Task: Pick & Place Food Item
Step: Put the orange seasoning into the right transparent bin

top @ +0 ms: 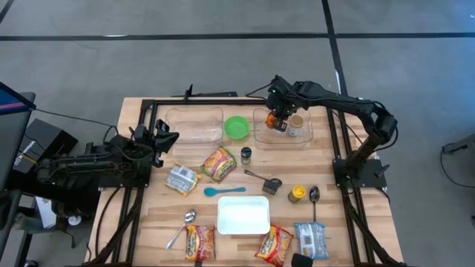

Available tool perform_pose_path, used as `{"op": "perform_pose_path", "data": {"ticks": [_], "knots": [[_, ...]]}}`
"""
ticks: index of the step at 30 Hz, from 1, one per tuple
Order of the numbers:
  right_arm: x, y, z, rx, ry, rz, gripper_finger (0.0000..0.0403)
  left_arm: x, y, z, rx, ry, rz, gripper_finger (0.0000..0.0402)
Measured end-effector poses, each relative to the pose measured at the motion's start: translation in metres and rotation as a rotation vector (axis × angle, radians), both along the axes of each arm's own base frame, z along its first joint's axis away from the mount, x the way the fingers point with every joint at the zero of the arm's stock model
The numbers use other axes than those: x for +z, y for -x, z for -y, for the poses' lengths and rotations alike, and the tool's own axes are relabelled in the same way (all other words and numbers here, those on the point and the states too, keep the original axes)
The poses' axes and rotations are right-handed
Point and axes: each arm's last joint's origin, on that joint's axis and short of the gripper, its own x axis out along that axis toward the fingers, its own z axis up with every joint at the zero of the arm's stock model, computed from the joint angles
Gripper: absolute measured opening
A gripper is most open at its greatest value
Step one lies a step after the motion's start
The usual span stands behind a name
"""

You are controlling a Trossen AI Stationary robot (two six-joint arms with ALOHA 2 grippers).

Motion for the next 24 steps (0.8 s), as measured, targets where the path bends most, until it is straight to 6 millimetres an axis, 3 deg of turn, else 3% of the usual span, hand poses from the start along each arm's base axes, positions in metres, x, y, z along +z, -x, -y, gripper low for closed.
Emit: {"op": "perform_pose_path", "data": {"ticks": [11,24], "knots": [[0.0,0.004,0.005,0.052,0.02,-0.022,0.0,0.0,0.0,0.0,0.0,0.0,0.0,0.0021],[-0.016,0.008,0.004,0.123,0.02,-0.07,0.0,0.0,0.0,0.0,0.0,0.0,0.0,0.0021]]}}
